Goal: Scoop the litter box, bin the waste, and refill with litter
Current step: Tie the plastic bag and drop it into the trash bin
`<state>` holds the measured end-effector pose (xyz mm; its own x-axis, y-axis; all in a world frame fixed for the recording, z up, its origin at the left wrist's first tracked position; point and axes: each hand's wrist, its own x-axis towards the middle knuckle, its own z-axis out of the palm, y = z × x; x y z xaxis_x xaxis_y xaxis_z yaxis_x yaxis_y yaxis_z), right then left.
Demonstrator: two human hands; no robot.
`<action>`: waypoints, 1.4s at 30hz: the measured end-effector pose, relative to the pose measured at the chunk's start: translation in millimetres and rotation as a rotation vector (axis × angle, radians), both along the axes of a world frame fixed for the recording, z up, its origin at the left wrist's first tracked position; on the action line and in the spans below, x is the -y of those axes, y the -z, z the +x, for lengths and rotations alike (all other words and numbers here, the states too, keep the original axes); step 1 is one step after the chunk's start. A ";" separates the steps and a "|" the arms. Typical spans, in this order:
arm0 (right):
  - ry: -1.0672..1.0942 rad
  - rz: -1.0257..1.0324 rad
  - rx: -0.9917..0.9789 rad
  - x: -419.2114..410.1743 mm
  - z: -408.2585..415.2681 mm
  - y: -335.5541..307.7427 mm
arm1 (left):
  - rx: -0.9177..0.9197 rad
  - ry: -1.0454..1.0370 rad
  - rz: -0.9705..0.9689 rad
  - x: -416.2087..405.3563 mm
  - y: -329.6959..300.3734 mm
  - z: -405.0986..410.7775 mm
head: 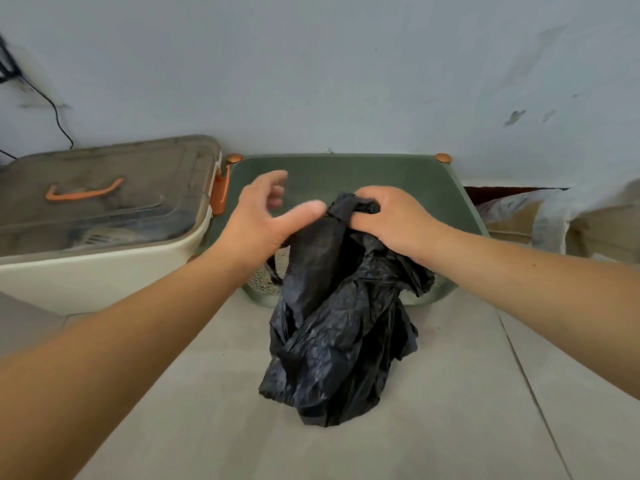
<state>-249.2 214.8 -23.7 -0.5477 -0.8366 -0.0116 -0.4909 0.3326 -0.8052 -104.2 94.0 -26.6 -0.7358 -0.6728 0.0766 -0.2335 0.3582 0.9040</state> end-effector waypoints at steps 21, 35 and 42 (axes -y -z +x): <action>-0.202 0.564 0.664 -35.7 -25.8 24.6 | -0.162 -0.411 0.892 -14.5 27.6 -10.2; 0.053 0.659 -0.476 -12.2 -57.4 15.0 | -0.206 -0.662 0.451 7.2 24.3 -9.6; -0.170 0.245 -0.087 1.6 -4.3 -18.7 | -0.186 -0.232 0.385 -22.9 13.1 -21.1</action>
